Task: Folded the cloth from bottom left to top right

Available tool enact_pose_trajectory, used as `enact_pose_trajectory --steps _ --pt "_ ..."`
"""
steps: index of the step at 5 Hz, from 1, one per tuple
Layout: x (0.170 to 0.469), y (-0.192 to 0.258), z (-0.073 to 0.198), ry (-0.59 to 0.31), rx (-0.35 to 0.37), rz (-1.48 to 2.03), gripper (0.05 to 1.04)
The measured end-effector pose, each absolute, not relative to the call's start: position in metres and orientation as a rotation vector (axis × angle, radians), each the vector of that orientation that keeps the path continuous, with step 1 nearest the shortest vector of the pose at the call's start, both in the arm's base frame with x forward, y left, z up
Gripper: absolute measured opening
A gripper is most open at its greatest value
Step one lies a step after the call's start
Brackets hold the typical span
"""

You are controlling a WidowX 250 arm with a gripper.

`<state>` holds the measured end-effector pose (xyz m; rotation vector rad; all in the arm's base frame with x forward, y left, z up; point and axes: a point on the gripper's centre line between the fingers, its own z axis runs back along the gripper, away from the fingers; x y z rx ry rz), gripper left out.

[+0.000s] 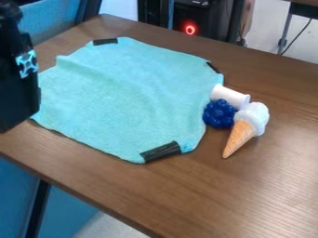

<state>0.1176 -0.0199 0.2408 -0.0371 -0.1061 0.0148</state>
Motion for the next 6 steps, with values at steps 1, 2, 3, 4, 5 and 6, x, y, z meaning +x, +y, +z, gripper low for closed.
enact_pose_trajectory --steps 1,2,3,4,5,6 --pt "0.117 -0.019 0.239 -0.101 -0.037 0.024 0.999" --pt "0.122 0.001 0.241 -0.208 -0.016 0.205 0.999" --pt "0.138 0.012 0.232 -0.230 0.005 0.097 0.999" --pt "0.150 0.025 0.225 -0.302 0.015 0.069 0.999" --pt "0.159 0.059 0.216 -0.407 0.026 0.241 0.999" --pt "0.163 0.093 0.207 -0.522 0.103 0.438 0.999"
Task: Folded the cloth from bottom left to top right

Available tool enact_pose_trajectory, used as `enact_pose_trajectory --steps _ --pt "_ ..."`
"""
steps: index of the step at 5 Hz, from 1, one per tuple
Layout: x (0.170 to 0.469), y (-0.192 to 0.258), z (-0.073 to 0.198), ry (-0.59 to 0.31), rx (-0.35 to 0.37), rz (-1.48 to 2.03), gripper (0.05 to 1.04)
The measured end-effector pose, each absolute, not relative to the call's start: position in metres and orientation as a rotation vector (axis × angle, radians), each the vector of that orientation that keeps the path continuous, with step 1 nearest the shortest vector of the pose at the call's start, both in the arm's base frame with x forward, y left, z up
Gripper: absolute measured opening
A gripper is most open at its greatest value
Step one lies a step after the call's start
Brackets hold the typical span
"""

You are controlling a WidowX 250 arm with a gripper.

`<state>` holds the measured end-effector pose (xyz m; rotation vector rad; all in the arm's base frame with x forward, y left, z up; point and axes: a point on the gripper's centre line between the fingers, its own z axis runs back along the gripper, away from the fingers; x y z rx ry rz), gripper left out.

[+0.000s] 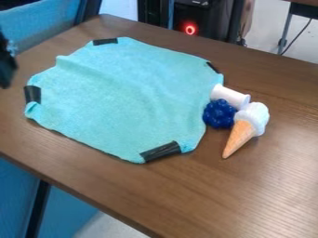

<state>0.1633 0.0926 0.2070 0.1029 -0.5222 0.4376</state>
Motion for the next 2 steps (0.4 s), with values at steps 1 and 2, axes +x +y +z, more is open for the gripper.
enact_pose_trajectory --steps 1,2 --pt "0.172 0.114 0.193 -0.529 0.153 0.577 0.999" --pt "0.186 0.133 0.181 -0.536 0.206 0.653 0.999"
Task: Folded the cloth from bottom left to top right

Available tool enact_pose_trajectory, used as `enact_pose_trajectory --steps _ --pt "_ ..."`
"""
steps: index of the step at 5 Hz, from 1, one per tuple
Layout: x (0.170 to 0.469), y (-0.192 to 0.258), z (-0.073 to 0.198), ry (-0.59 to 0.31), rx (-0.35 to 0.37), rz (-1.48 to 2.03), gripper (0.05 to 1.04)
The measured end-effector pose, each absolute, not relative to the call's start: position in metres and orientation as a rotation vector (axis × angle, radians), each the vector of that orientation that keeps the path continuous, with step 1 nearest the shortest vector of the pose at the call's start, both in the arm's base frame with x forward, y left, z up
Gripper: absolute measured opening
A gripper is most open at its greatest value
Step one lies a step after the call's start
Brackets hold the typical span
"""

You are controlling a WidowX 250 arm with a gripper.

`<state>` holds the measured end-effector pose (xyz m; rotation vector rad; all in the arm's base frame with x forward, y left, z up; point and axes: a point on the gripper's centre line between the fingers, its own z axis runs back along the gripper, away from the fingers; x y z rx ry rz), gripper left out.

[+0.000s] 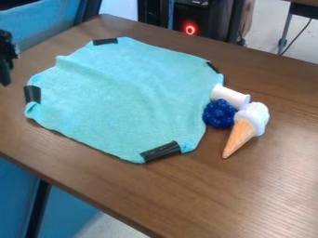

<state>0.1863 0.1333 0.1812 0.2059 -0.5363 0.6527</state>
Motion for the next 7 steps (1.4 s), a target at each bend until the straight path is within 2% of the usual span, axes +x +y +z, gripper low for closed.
enact_pose_trajectory --steps 1,2,3,4,5,7 --pt "0.200 0.150 0.170 -0.567 0.271 0.714 0.999" --pt "0.212 0.163 0.157 -0.556 0.256 0.752 0.999" --pt "0.222 0.174 0.148 -0.589 0.184 0.797 0.999" --pt "0.234 0.184 0.138 -0.641 0.019 0.816 0.999" --pt "0.245 0.196 0.126 -0.662 -0.057 0.865 0.999" --pt "0.249 0.209 0.096 -0.589 0.019 0.974 0.999"
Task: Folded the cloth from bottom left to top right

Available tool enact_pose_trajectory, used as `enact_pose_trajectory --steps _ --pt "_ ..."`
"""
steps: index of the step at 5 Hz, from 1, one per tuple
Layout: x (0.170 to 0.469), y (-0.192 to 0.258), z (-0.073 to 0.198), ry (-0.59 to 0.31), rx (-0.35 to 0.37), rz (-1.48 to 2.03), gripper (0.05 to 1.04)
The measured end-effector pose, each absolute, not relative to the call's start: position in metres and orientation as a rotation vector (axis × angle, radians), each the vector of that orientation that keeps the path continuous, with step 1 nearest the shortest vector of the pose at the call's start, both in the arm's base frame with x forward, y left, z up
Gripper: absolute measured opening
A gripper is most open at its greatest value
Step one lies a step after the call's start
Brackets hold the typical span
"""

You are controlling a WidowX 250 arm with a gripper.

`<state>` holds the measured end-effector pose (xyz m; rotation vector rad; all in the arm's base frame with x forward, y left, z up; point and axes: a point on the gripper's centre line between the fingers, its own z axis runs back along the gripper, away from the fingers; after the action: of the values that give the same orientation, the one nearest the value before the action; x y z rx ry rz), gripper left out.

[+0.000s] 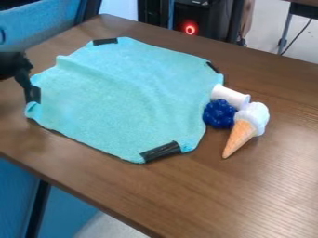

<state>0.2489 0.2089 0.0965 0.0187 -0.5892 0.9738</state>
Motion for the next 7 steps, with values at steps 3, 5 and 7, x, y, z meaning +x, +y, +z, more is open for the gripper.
enact_pose_trajectory --steps 3,5,7 --pt "0.265 0.185 0.092 -0.554 0.064 0.997 0.998" --pt "0.262 0.180 0.087 -0.556 0.016 1.045 0.669" --pt "0.255 0.179 0.083 -0.531 0.043 1.100 0.163"
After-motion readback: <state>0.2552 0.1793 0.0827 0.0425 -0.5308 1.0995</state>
